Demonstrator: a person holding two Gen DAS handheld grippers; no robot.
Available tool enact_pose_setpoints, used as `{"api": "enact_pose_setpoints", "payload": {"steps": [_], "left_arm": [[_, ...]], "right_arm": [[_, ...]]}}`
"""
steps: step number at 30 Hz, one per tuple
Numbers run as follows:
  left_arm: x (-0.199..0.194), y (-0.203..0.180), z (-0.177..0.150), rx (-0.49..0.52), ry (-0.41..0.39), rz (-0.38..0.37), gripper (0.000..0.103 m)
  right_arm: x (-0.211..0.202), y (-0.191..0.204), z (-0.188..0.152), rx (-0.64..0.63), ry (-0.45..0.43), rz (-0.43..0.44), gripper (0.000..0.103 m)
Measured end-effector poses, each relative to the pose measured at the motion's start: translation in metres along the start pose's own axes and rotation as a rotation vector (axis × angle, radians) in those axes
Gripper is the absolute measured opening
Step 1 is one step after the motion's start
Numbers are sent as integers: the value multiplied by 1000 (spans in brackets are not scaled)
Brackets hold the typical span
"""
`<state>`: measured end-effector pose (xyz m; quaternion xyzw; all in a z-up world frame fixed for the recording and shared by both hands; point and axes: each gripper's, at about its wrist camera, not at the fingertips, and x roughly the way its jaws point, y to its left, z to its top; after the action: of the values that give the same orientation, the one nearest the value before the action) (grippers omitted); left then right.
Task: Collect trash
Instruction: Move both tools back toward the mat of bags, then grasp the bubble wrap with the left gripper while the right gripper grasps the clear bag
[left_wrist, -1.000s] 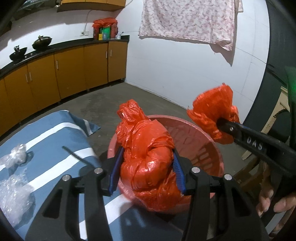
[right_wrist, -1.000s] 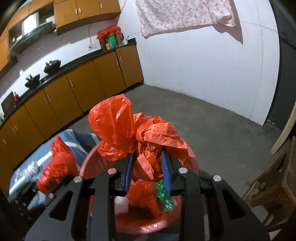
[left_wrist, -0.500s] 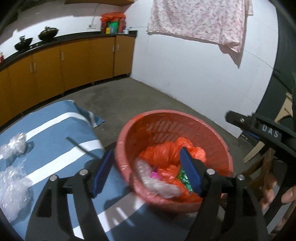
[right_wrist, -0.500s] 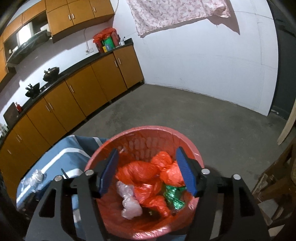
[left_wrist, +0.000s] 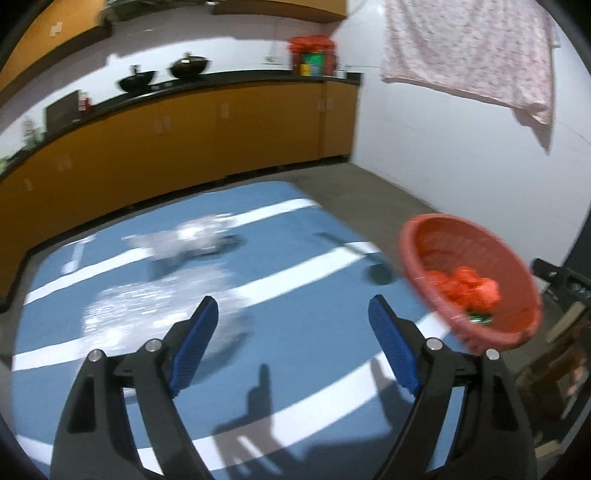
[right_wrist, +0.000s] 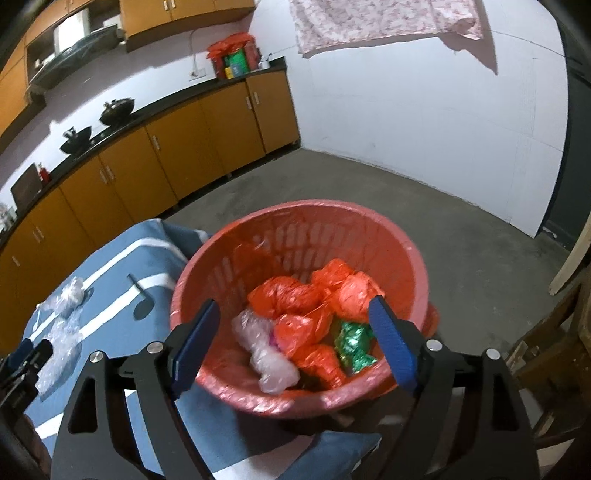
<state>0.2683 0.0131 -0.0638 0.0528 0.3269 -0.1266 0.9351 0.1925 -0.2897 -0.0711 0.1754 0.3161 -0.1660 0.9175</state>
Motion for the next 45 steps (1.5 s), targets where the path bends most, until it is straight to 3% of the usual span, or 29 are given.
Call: {"api": "enact_pose_setpoints", "payload": {"steps": [6,12,17,19,23,29,36,45], "left_arm": [[5,64,-16,-53,56,143,86],[30,78,-26,-45,134,137,85],[52,93,-26,-117,228,97,55],[52,97,-27,-117,227,93,48],[46,110,-30,-145,214,78,23],[18,139,-36,-194,163,101,19],[-14,200,-40,-281,104,238,19],[-22,248,-41,-358,80,317,19]], "right_arm": [[-1,18,-5,-9,21,35,82],[-1,41,-9,-61,32,52,82],[-2,55,-7,-85,31,60,82],[-1,64,-7,-99,32,68,82],[0,83,-9,-123,42,92,82],[2,128,-12,-196,46,162,82],[16,204,-22,-304,45,264,82],[67,303,-25,-398,49,332,76]]}}
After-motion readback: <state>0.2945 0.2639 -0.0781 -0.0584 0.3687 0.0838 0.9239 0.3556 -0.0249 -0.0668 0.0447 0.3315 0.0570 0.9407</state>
